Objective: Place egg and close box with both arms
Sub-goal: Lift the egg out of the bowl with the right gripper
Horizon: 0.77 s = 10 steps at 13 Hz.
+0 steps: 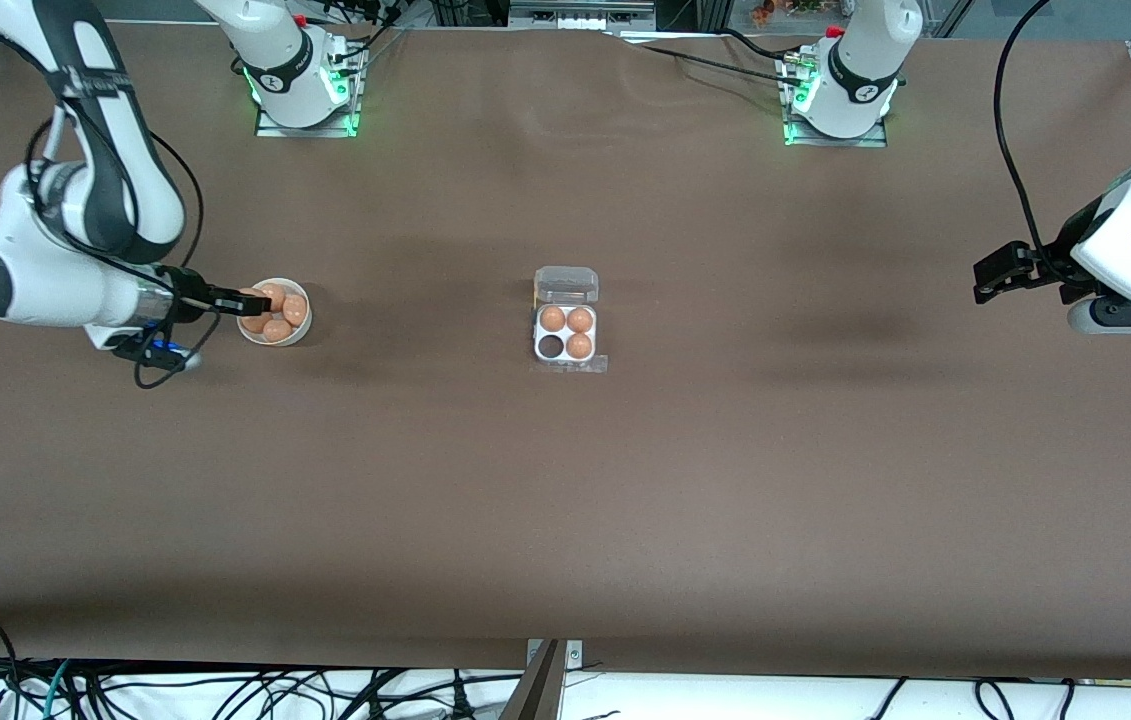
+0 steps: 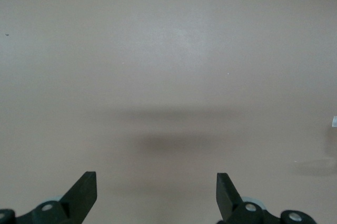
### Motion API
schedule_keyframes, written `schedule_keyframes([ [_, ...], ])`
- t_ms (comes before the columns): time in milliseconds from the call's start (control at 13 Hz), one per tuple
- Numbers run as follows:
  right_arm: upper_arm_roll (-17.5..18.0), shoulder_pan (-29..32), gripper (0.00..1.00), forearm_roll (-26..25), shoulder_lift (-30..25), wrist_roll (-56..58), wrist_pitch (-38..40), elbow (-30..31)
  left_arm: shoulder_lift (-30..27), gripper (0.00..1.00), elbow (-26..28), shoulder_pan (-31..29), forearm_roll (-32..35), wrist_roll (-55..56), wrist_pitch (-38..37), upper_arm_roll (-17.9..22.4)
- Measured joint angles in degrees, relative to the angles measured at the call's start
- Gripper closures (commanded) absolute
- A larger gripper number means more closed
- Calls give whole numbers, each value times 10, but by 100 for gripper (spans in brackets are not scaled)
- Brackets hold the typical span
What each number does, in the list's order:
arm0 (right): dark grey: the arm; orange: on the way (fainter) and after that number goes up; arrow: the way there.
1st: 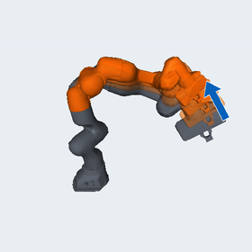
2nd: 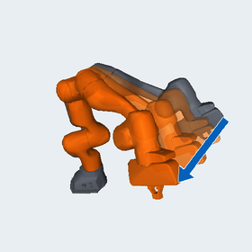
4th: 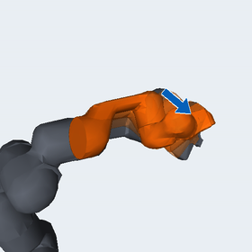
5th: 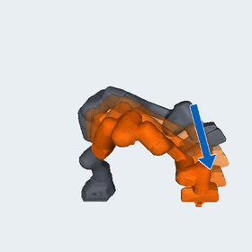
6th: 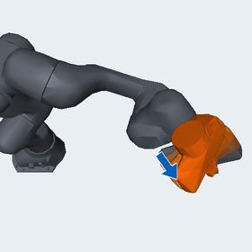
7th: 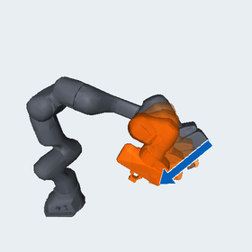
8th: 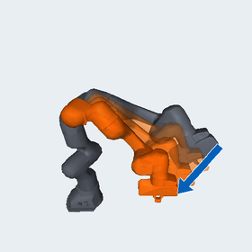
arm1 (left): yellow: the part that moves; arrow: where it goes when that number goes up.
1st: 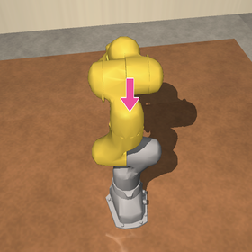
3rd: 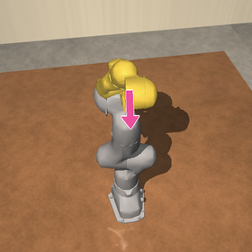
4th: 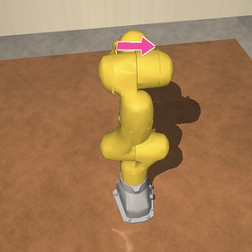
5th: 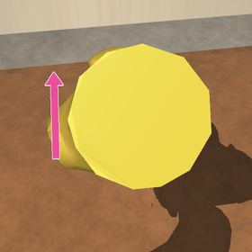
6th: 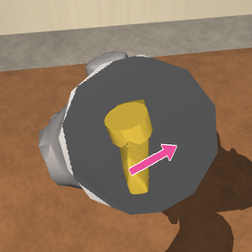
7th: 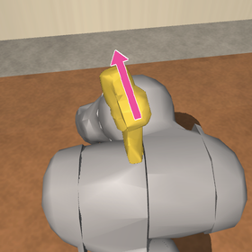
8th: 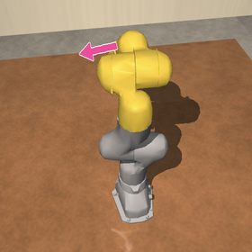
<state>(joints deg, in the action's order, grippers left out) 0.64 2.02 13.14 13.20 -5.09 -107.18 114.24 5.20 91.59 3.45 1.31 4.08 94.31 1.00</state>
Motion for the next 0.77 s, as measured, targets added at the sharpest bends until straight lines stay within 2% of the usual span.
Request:
schedule_keyframes([
  [462,0,0,100,-83,-48,-33,110,-123,0,0,0,0,0,0,0,0],
  [769,23,-2,100,-99,-80,-66,201,-212,0,0,-1,-1,0,0,0,0],
])
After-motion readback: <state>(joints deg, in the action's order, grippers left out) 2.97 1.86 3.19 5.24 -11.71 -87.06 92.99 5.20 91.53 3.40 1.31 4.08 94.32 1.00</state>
